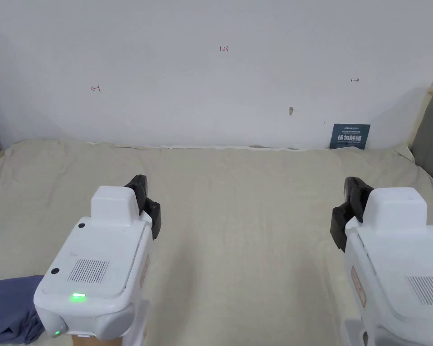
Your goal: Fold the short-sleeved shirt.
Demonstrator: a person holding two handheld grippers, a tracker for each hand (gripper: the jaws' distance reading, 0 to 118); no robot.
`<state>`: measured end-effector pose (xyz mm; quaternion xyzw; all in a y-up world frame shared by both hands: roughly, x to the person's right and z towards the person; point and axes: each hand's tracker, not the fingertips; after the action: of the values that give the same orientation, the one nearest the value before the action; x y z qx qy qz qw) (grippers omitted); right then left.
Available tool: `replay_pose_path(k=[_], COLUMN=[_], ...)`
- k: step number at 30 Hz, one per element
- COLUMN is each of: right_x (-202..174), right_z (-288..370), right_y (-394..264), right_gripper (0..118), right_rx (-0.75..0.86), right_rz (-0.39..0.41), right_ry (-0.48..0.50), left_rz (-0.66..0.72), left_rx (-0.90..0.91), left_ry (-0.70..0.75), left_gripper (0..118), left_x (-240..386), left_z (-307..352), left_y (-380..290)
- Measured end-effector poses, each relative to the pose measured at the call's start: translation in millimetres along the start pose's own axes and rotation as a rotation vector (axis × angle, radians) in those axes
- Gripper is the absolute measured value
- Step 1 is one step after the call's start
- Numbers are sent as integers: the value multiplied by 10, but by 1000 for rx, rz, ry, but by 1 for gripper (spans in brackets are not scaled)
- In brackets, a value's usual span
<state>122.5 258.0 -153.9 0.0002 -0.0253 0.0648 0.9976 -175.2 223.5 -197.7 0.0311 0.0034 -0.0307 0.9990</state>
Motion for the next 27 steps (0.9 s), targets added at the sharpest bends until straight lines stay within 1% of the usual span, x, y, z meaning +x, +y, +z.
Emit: replay_pose_path(k=[5, 27], right_x=[30, 29], right_z=[7, 16], right_y=[-19, -38], right_gripper=[4, 4], right_rx=[-6, -13], right_rz=[-8, 2], right_ry=[-7, -16], left_rz=[3, -8], left_rx=[-4, -19], left_ry=[7, 13], left_gripper=[0, 0], left_x=[-55, -113], left_z=[-12, -53], left_y=[-1, -36])
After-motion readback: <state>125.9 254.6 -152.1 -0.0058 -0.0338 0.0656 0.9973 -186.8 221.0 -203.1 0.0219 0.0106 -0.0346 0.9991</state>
